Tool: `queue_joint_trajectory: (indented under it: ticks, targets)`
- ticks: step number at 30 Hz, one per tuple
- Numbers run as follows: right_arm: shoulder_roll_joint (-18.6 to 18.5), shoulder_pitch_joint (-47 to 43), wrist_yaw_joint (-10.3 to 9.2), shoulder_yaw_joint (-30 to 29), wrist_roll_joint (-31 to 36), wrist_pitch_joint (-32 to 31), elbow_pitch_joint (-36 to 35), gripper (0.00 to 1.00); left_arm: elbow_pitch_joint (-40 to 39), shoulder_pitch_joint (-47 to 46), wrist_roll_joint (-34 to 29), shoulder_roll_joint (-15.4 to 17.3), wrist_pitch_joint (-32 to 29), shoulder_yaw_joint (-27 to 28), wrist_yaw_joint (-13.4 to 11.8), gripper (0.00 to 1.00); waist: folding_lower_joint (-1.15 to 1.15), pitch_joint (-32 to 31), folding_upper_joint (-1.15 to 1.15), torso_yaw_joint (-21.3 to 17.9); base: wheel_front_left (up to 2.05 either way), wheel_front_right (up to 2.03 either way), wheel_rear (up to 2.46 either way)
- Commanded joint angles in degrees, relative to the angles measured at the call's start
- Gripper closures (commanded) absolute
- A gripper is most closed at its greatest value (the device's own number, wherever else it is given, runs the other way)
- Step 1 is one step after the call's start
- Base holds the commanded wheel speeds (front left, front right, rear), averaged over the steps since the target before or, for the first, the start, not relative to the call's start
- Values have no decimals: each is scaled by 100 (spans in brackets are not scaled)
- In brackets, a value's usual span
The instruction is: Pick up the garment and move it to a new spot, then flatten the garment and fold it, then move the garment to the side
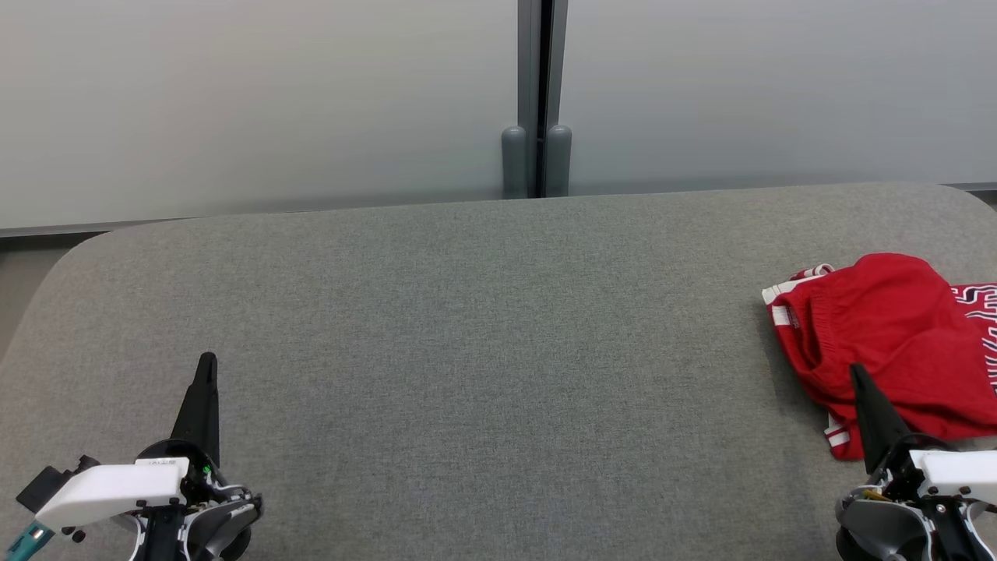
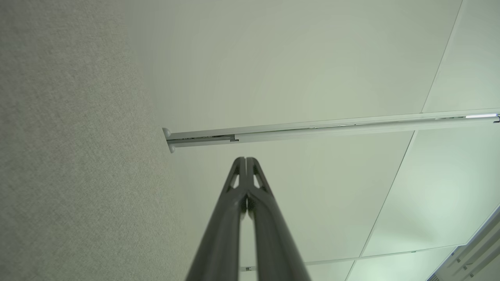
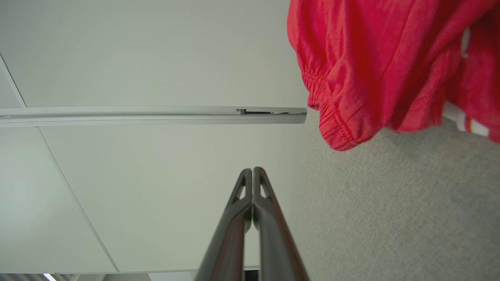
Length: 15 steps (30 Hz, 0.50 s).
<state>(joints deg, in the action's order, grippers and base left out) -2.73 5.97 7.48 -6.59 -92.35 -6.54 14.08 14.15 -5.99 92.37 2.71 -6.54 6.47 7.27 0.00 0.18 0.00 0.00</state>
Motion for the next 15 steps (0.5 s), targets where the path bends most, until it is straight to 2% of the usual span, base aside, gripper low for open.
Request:
queue_joint_trajectory:
  ticks: [1, 15]
  targets:
    - [-21, 49, 2, -8, -13, -19, -14, 100, -18, -56, 9, 32, -20, 20, 42, 100, 0, 0, 0, 0, 0, 0, 0]
    - [-21, 49, 2, -8, -13, -18, -14, 100, -18, -56, 9, 32, -19, 20, 42, 100, 0, 0, 0, 0, 0, 0, 0]
